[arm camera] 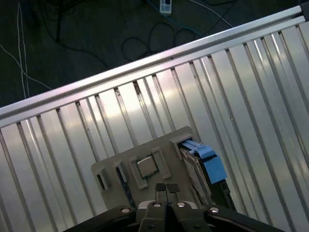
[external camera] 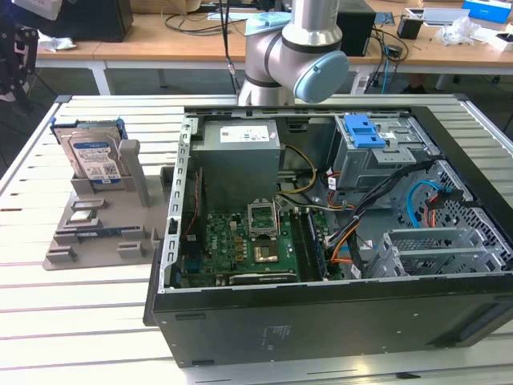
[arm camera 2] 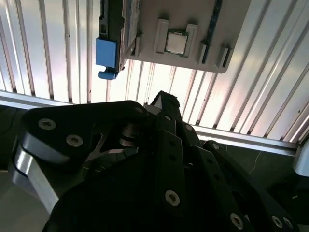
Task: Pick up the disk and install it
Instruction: 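Pick up the disk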
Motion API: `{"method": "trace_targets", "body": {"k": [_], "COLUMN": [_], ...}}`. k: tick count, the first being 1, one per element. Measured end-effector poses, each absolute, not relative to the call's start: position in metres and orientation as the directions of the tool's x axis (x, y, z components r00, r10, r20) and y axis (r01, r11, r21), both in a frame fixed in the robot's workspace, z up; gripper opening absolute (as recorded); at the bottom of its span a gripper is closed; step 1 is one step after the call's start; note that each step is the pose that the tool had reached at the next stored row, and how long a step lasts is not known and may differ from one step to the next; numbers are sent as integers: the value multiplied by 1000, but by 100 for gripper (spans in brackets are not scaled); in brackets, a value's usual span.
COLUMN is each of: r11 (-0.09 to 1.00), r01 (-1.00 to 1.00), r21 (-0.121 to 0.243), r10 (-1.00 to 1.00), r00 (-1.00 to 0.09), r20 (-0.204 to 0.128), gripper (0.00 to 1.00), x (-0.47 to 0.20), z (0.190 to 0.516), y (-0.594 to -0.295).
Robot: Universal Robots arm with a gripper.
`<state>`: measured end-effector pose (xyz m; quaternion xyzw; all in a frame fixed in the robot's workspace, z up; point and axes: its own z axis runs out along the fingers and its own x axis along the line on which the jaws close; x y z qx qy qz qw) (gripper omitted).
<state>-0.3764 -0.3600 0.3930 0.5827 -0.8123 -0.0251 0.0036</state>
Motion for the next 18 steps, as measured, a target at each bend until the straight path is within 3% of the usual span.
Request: {"method": "trace_targets", "body": {"k": [18], "r11": [94], "r01": [-995], "r21": [45], "r10": [-995], "r00": [-95], "r20": [-23], "gripper": [10], "x": [-376], "z": [393], "y": [-360]}}
